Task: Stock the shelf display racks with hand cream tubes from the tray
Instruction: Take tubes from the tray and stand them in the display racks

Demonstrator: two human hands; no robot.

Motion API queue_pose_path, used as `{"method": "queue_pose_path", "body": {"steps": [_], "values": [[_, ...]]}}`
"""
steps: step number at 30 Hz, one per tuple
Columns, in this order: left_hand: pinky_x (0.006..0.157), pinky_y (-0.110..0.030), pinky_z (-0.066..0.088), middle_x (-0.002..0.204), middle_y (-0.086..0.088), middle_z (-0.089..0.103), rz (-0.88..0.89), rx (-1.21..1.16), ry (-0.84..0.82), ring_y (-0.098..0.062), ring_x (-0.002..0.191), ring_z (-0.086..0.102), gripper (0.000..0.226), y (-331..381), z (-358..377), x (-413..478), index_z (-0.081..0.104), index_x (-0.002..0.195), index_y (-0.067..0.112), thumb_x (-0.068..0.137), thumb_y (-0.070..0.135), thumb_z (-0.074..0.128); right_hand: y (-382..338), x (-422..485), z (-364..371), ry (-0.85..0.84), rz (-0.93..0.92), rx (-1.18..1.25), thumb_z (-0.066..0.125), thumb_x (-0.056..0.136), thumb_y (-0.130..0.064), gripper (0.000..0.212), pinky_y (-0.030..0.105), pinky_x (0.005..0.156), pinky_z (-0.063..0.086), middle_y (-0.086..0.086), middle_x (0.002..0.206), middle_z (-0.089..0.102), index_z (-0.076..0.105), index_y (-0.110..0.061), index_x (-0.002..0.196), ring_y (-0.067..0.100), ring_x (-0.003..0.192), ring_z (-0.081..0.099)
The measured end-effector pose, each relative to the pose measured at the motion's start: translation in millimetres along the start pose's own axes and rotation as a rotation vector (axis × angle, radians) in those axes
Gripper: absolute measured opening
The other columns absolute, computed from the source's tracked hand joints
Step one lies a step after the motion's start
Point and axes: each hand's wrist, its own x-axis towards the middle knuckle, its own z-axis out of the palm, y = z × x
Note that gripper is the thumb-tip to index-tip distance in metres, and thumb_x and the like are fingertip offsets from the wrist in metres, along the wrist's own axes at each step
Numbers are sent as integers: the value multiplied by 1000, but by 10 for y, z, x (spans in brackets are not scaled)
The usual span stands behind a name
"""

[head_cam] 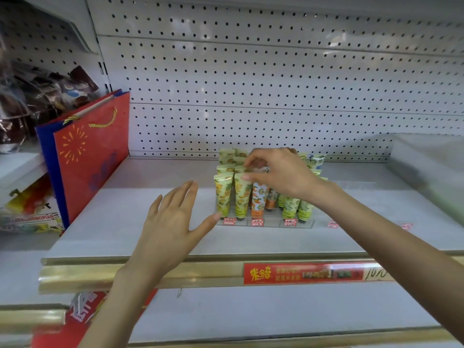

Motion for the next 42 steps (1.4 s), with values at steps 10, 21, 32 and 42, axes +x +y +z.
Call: {"method": "queue_pose_path", "body": {"steps": [10,21,32,42], "values": [[110,-35,15,154,2,22,-9,24,98,-18,138,23,98,342,-312,156,18,148,19,70,76,5,282,-398,-629,245,21,-112,40,94,-50,53,44,108,31,-2,144,41,40,-22,139,21,130,40],[114,-47,12,156,2,17,63,163,97,-21,143,15,101,1483,-165,272,19,148,26,67,81,-5,1150,-1624,-993,53,290,-425,-5,77,-77,86,49,115,3,-6,158,0,4,-31,149,16,145,1],[106,-54,29,143,-7,44,165,161,23,-29,133,39,87,2990,505,115,46,136,15,80,71,11,2073,-2768,-1425,28,423,-547,-27,66,-72,103,49,115,13,-2,158,10,14,-26,148,20,145,11],[107,-52,27,142,-4,44,186,100,-47,-28,130,40,85,3713,915,172,46,136,17,80,69,10,2723,-3183,-1720,1,526,-565,-8,84,-68,90,53,100,39,4,144,44,46,-20,136,25,130,45]]}}
